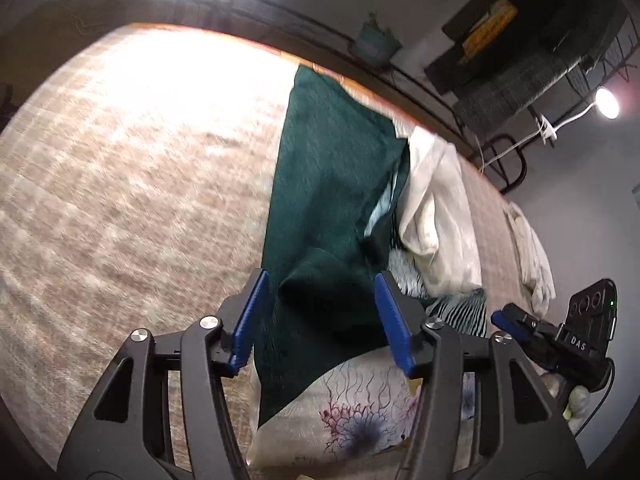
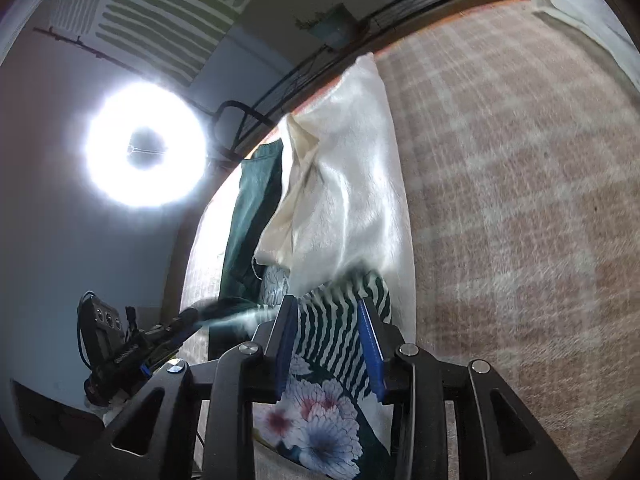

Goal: Fold small clothes

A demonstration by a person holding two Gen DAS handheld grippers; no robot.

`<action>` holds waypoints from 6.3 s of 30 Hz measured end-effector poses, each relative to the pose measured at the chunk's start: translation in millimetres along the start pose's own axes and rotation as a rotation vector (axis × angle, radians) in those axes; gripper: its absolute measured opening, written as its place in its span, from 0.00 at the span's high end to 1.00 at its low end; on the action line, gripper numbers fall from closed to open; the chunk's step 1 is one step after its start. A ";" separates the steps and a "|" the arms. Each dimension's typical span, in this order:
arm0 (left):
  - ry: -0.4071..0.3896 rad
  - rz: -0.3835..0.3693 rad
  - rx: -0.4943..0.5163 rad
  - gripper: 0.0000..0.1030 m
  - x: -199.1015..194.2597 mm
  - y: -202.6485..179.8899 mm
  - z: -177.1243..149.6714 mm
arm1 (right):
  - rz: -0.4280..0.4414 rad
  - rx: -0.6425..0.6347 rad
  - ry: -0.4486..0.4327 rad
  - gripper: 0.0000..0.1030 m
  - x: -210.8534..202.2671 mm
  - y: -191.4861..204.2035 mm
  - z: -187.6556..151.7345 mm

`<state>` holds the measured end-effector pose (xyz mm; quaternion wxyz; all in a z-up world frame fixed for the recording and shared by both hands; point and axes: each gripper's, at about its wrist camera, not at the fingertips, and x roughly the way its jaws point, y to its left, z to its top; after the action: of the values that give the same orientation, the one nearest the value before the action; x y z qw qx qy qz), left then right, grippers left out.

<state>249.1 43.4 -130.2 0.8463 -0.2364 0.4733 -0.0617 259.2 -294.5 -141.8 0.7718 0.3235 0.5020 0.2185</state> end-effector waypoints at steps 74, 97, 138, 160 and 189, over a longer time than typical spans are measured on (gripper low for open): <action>-0.143 0.196 0.317 1.00 150.8 -43.8 182.2 | -0.209 -0.354 -0.077 1.00 91.8 26.5 216.0; -0.248 0.178 0.388 1.00 -3.3 -58.2 70.6 | -0.216 -0.476 -0.148 1.00 -20.9 100.5 101.0; -0.044 0.139 0.293 0.79 -78.8 31.0 -87.1 | -0.302 -0.414 -0.058 0.64 -85.1 17.4 -85.6; 0.097 0.132 0.565 0.79 0.9 -43.6 -107.2 | -0.427 -0.430 0.076 0.62 -43.2 29.7 -91.9; 0.022 0.120 0.400 0.79 92.0 -77.6 -6.9 | -0.278 -0.523 0.021 0.81 92.5 91.7 -2.8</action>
<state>302.7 -57.5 -168.7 0.8734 -0.0345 0.4740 -0.1067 292.6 -168.7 -135.3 0.8462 0.0394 0.4762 0.2358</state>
